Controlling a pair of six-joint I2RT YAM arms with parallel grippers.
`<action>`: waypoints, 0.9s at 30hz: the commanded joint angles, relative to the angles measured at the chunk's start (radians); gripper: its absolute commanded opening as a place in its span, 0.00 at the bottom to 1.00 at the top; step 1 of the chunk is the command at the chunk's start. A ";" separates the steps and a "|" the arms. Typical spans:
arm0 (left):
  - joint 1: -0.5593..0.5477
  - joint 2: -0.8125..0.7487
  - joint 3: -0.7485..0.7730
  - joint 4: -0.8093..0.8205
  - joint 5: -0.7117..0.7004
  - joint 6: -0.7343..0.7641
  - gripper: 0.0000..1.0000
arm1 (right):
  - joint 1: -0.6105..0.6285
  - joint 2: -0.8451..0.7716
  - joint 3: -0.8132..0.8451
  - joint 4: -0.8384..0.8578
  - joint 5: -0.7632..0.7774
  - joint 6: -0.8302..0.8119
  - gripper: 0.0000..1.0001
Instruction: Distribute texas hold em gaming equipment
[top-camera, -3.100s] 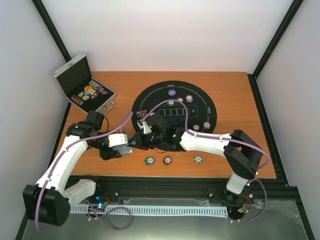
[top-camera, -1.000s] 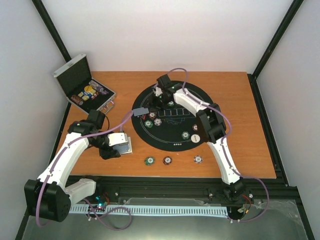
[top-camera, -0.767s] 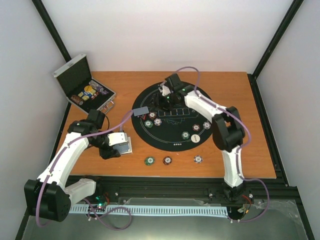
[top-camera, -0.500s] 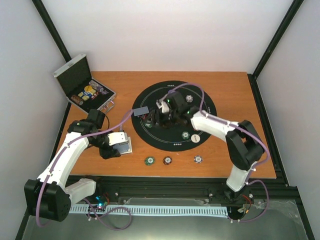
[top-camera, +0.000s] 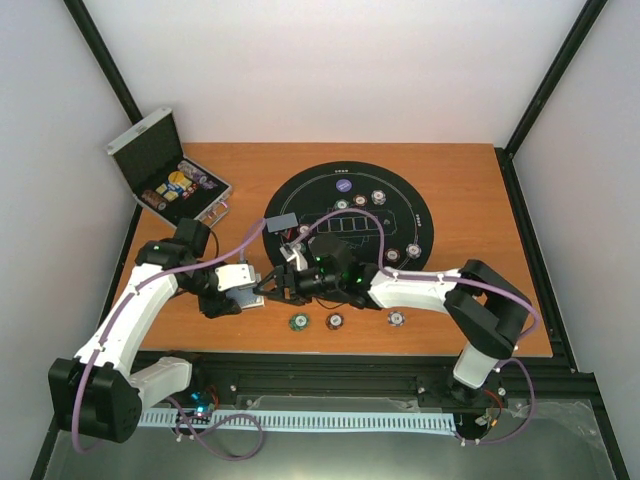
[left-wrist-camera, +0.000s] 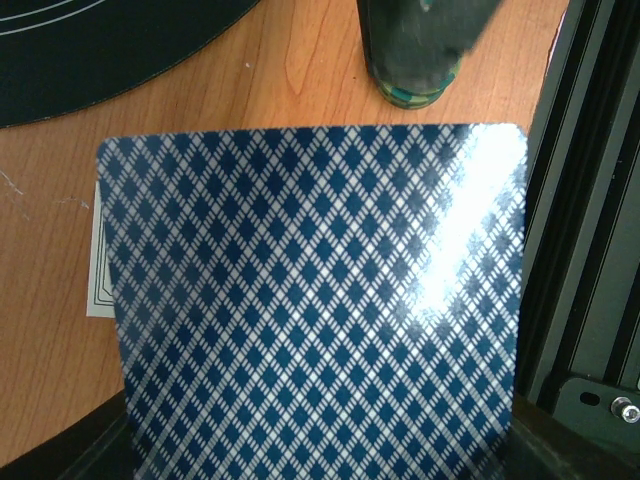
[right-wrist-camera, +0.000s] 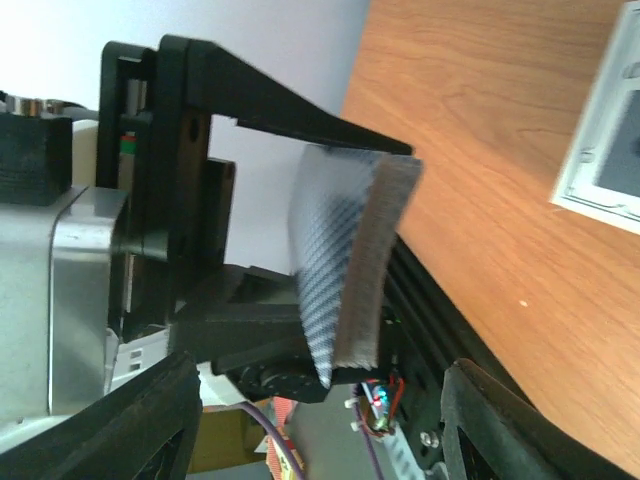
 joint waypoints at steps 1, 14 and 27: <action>-0.003 -0.024 0.037 -0.020 0.021 -0.003 0.01 | 0.041 0.055 0.033 0.153 0.016 0.070 0.66; -0.003 -0.048 0.039 -0.035 0.024 0.010 0.01 | 0.057 0.170 0.098 0.215 0.001 0.122 0.64; -0.003 -0.057 0.042 -0.039 0.009 0.016 0.01 | 0.062 0.275 0.136 0.274 -0.023 0.173 0.55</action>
